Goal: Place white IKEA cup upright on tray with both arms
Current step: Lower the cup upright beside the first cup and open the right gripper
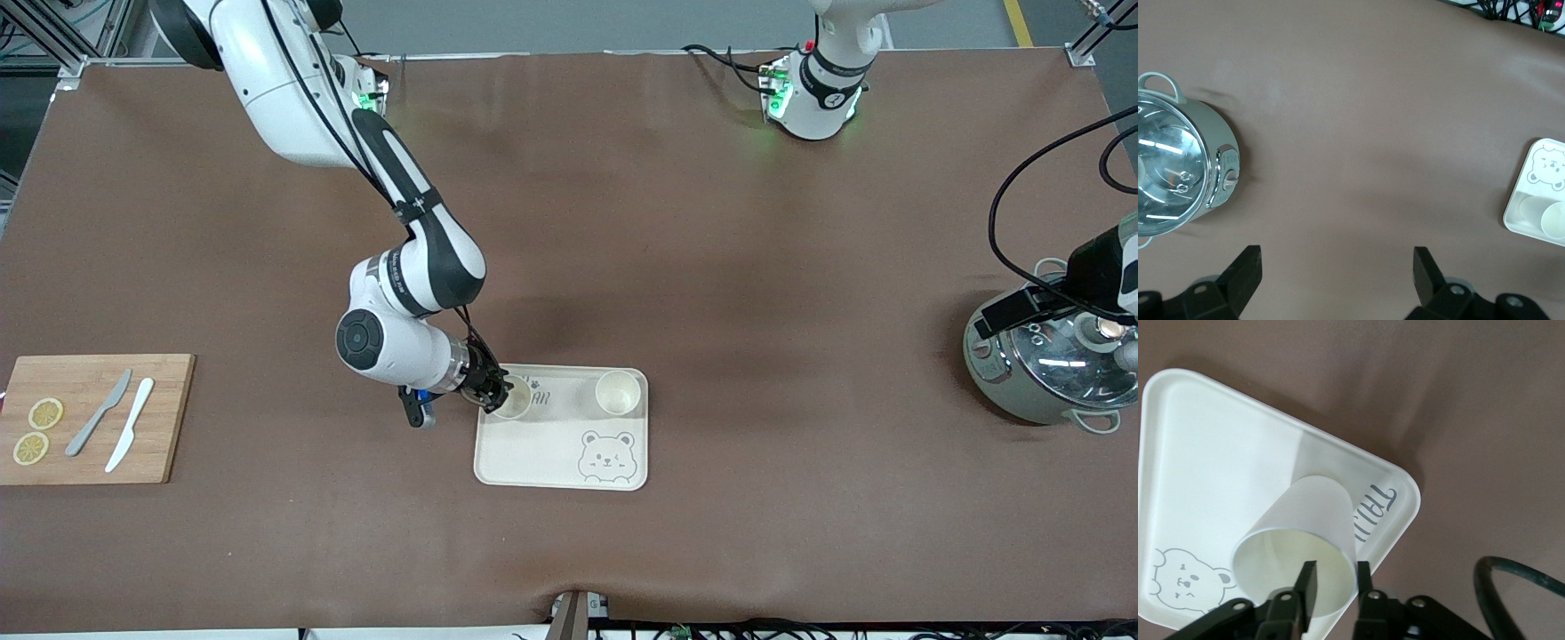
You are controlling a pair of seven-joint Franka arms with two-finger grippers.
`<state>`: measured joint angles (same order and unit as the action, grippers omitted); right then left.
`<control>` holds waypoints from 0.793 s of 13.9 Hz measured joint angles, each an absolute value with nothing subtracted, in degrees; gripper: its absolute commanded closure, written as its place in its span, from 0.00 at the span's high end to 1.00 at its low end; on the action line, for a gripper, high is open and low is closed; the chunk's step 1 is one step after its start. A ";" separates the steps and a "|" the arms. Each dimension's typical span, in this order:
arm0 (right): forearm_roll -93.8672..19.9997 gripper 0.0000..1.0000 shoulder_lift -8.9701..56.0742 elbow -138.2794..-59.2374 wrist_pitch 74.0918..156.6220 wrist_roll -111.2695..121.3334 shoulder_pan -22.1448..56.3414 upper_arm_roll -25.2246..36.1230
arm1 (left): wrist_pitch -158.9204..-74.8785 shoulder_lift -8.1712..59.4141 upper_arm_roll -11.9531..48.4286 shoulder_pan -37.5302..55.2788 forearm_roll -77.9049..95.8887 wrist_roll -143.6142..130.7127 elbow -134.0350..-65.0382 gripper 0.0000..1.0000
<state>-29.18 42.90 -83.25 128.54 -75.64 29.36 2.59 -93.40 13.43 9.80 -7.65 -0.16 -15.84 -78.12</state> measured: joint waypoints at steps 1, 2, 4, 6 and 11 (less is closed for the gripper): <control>-29.18 0.64 42.90 -83.23 128.54 -75.64 29.36 2.61 | -92.90 13.34 9.79 -7.66 -0.16 -15.79 -78.12 1.00; -29.18 1.00 42.90 -83.22 128.53 -75.64 29.36 2.64 | -92.38 13.29 9.78 -7.66 -0.16 -15.78 -78.13 1.00; -29.18 1.00 42.88 -82.99 128.49 -75.63 29.37 2.65 | -91.83 13.29 9.78 -7.66 -0.16 -15.78 -78.16 1.00; -28.67 1.00 42.56 -82.22 128.04 -75.57 29.51 2.73 | -91.70 13.29 9.78 -7.66 -0.16 -15.77 -78.23 1.00; -21.94 1.00 40.12 -73.98 109.73 -75.46 28.13 4.26 | -91.67 13.29 9.77 -7.66 -0.16 -15.76 -78.30 1.00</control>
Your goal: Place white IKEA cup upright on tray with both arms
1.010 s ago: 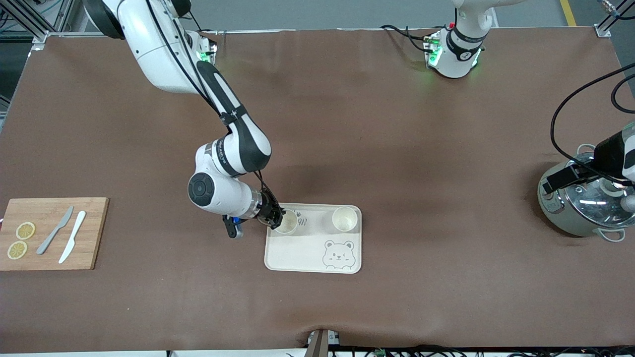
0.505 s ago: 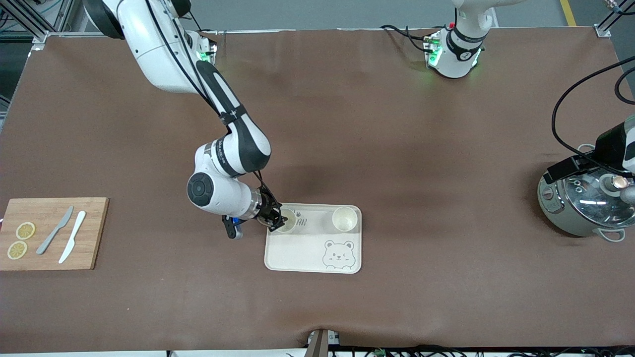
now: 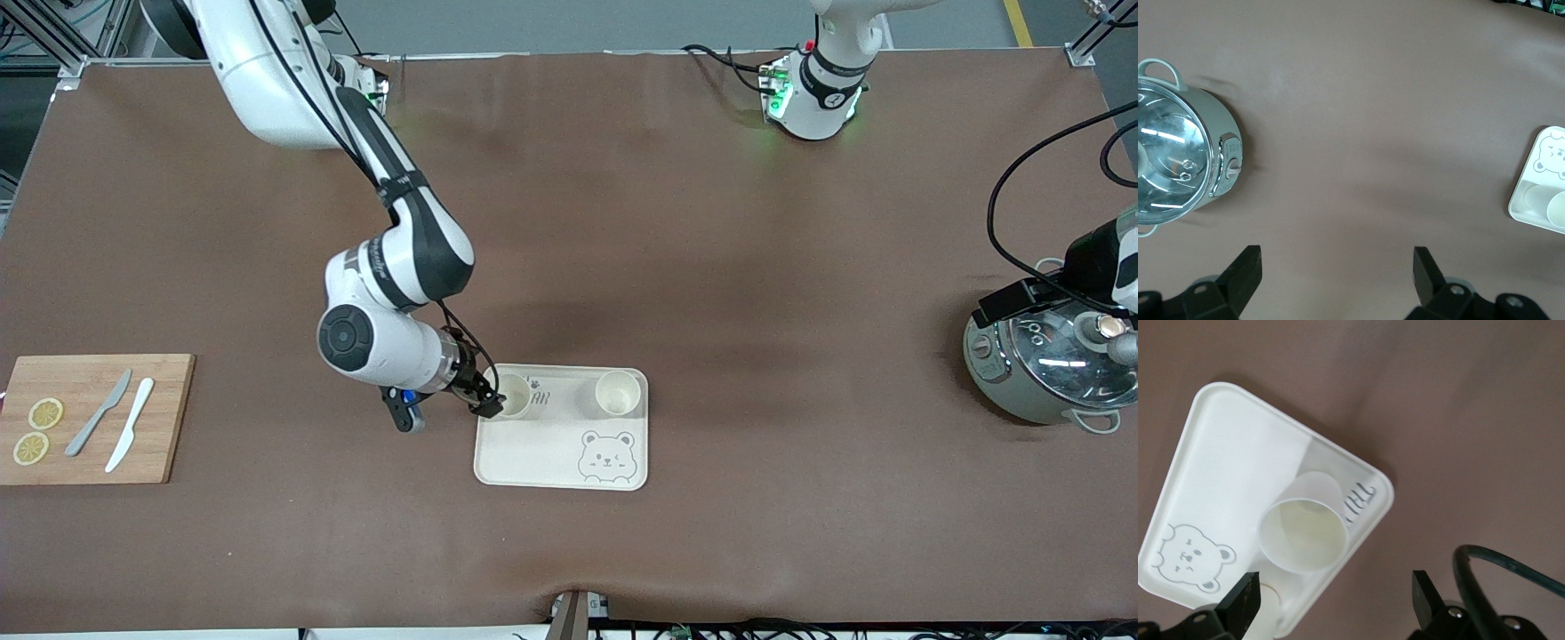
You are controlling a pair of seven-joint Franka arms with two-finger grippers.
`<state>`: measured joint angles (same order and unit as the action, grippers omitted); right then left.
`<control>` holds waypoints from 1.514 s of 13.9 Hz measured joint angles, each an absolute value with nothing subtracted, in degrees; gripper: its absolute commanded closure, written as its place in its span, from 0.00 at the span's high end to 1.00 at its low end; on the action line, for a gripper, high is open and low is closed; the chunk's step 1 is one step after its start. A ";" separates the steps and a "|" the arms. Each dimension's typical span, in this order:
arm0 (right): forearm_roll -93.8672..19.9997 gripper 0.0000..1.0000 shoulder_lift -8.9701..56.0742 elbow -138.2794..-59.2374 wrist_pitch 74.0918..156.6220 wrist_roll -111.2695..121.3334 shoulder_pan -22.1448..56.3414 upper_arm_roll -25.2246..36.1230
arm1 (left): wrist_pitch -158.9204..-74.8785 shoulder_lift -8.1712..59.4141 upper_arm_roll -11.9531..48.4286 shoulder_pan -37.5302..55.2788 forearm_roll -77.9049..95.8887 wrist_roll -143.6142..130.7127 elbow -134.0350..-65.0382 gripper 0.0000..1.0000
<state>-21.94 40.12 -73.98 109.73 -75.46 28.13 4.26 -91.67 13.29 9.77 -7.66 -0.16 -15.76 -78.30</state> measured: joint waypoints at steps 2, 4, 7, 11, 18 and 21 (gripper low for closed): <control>-18.61 1.00 38.88 -71.33 101.40 -75.34 27.31 5.33 | -91.67 13.29 9.77 -7.66 -0.16 -15.76 -78.31 1.00; -14.00 1.00 36.46 -70.55 97.65 -72.28 26.62 5.90 | -91.68 13.28 9.77 -7.67 -0.16 -15.75 -78.30 1.00; -11.93 1.00 31.25 -70.78 91.75 -66.68 25.62 6.32 | -91.69 13.22 9.78 -7.66 -0.16 -15.72 -78.29 1.00; -11.00 1.00 21.89 -77.64 89.74 -53.96 21.78 6.56 | -91.70 13.20 9.77 -7.67 -0.16 -15.71 -78.28 1.00; -6.76 1.00 4.65 -92.48 89.99 -26.23 13.46 6.77 | -91.73 13.19 9.78 -7.66 -0.16 -13.65 -78.27 1.00; -6.23 1.00 2.26 -93.93 89.49 -9.53 6.95 6.90 | -91.72 12.93 9.78 -7.65 -0.16 -10.95 -78.34 1.00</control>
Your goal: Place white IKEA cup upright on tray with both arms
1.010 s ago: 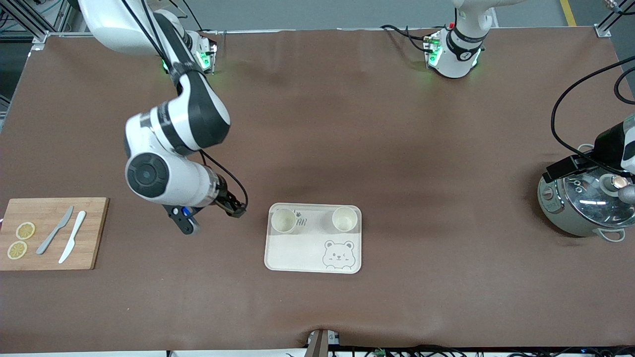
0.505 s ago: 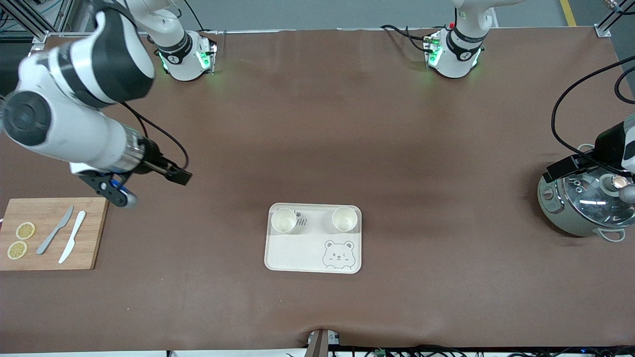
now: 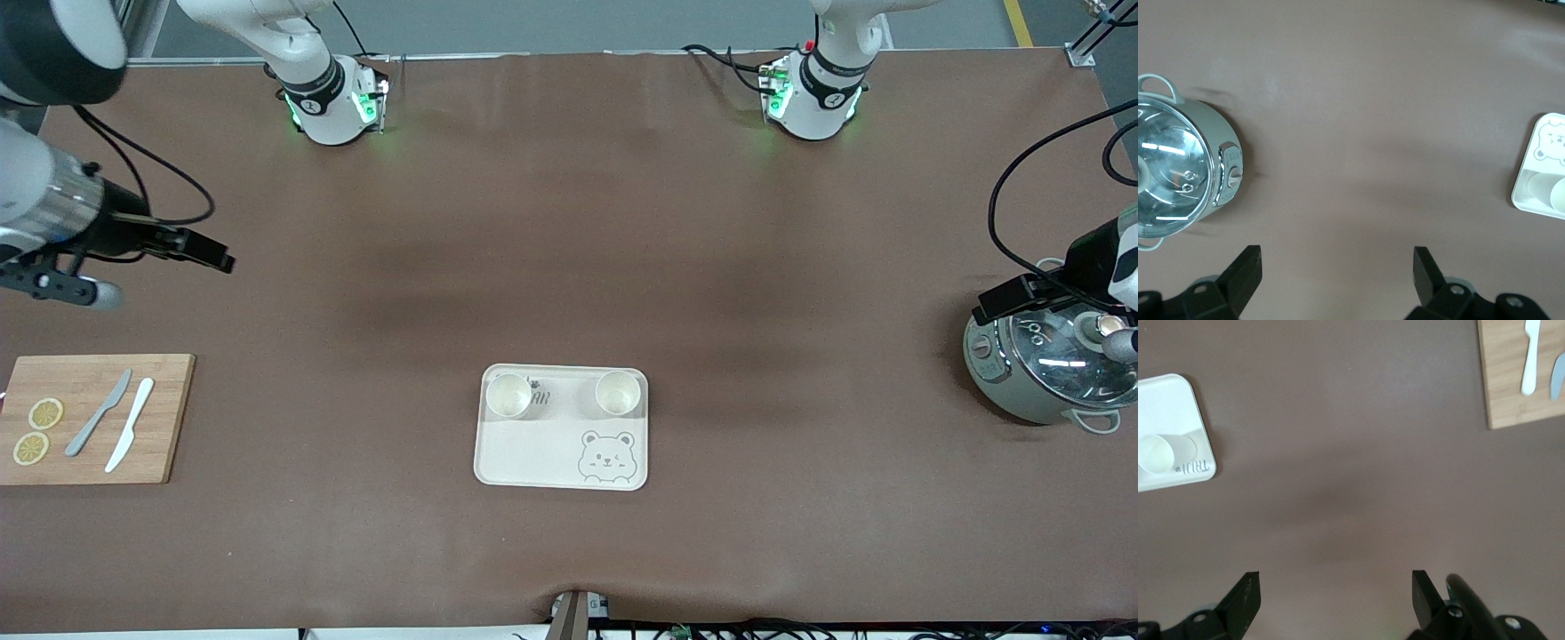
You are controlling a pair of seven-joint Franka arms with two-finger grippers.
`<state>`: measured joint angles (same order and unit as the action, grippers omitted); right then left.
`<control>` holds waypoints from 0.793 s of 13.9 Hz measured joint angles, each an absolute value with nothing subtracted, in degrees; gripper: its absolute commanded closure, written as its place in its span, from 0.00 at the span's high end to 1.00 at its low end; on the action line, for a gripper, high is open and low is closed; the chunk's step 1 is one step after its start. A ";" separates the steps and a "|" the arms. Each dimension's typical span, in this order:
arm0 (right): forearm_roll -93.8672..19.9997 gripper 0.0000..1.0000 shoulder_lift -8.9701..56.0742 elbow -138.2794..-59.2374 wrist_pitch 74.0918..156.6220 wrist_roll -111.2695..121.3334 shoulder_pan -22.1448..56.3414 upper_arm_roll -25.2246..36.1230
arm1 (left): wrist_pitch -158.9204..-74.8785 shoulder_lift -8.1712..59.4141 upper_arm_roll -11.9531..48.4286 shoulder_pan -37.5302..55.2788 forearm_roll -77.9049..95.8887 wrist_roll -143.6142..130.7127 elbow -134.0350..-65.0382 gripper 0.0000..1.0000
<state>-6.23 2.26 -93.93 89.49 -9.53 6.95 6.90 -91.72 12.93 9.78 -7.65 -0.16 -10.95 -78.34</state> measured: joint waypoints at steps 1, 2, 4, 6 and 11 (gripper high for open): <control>-5.39 1.00 1.92 -93.95 89.49 -5.25 5.05 6.94 | -91.67 12.44 9.78 -7.66 -0.16 -9.94 -78.66 1.00; -4.17 1.00 1.62 -93.88 89.50 -1.73 3.71 6.96 | -91.66 11.61 9.78 -7.65 -0.16 -8.96 -79.42 1.00; -2.10 1.00 1.06 -93.04 88.64 2.57 2.67 6.96 | -91.64 9.51 9.79 -7.65 -0.16 -7.67 -81.73 1.00; -1.67 1.00 0.52 -90.44 84.87 4.27 2.46 6.95 | -91.64 7.71 9.80 -7.65 -0.16 -7.03 -83.63 1.00; 1.65 1.00 -2.08 -88.46 82.92 5.11 2.48 5.92 | -91.55 5.68 9.84 -7.60 -0.16 -5.56 -85.52 1.00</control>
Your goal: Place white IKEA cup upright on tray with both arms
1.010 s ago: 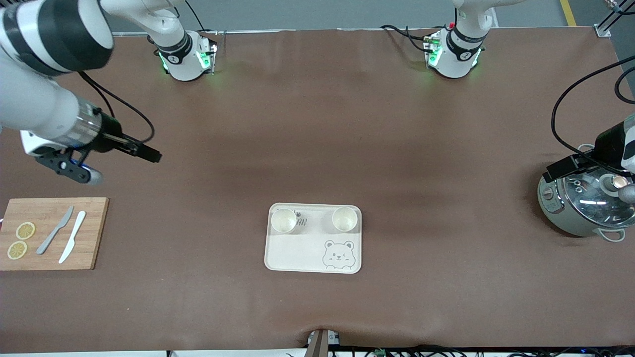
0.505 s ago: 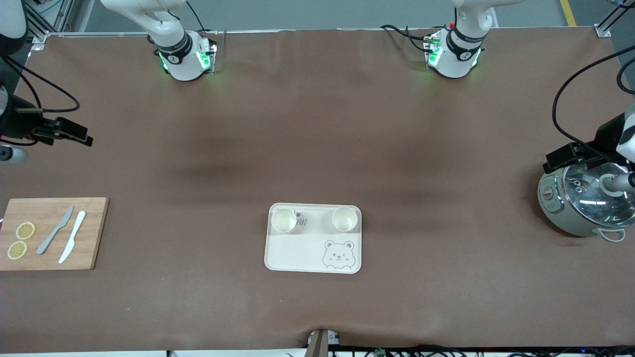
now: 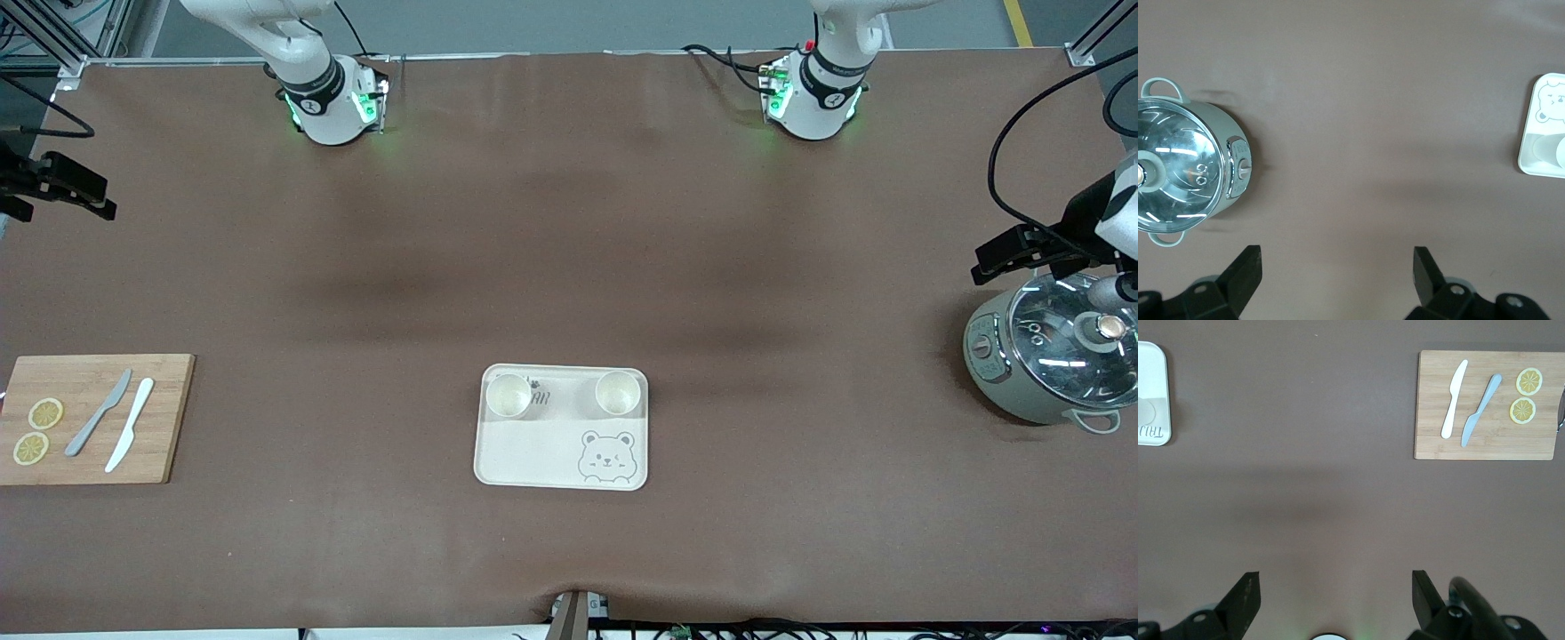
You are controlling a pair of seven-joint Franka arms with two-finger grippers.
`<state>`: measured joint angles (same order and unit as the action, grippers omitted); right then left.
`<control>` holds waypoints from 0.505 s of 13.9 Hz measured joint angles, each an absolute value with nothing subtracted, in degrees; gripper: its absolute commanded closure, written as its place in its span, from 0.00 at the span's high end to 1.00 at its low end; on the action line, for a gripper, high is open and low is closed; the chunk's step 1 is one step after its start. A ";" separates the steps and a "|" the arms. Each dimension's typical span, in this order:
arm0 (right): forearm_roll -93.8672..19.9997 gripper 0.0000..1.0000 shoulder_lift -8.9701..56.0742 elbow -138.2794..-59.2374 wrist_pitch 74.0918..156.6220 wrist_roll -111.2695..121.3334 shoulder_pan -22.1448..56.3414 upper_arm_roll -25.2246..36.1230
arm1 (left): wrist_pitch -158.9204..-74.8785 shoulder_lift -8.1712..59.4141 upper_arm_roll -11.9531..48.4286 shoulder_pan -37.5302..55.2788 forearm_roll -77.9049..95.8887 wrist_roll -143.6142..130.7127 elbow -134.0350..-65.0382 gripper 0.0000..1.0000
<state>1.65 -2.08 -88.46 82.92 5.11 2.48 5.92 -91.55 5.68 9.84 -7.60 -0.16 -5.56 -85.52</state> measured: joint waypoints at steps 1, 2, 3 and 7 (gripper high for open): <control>1.64 1.00 -2.04 -88.60 82.97 5.16 2.48 5.86 | -91.50 5.66 9.93 -7.51 -0.16 -5.55 -85.64 1.00; 1.64 1.00 -2.03 -88.77 83.00 5.17 2.50 5.78 | -91.19 5.66 10.24 -7.47 -0.17 -5.50 -85.67 1.00; 1.64 1.00 -2.03 -88.81 83.00 5.17 2.50 5.74 | -90.48 5.64 10.80 -7.45 -0.17 -5.49 -85.67 1.00; 1.64 1.00 -2.04 -88.74 82.62 5.16 2.50 5.74 | -88.59 5.12 13.56 -7.38 -0.43 -5.50 -85.67 1.00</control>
<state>1.64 -2.04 -88.74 82.62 5.16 2.50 5.74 -88.59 5.12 13.56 -7.38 -0.43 -5.50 -85.67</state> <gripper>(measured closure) 0.000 0.000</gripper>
